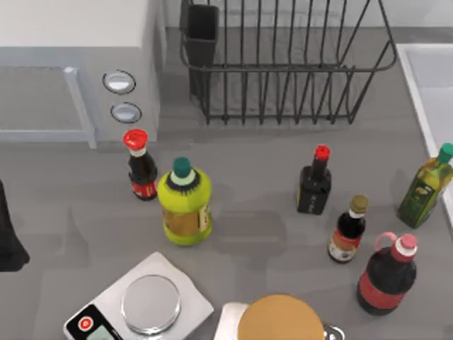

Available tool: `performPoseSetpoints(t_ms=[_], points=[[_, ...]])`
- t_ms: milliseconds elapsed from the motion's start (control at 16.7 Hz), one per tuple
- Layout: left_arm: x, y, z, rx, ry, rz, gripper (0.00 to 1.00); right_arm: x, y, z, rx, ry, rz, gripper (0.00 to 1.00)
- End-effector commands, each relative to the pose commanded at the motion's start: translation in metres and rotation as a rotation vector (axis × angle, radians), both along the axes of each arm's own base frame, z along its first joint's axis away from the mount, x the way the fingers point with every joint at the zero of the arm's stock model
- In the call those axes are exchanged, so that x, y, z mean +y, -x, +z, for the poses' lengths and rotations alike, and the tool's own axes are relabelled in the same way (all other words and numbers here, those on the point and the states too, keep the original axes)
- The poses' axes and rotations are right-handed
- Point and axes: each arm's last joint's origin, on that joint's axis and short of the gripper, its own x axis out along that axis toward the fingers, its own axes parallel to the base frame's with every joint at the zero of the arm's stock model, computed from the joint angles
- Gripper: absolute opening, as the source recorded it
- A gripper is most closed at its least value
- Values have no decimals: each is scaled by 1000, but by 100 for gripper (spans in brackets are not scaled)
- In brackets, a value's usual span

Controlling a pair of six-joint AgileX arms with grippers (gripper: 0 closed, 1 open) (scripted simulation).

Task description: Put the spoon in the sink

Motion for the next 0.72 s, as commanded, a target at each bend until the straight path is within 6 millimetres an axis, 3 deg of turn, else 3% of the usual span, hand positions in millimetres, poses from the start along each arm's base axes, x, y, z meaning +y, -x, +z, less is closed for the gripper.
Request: performPoseSetpoints(t_ms=[600,720], points=[[0,0,0,0,0,0,100,0,0,0,0,0,0,2],[0,0,0,0,0,0,100,0,0,0,0,0,0,0]])
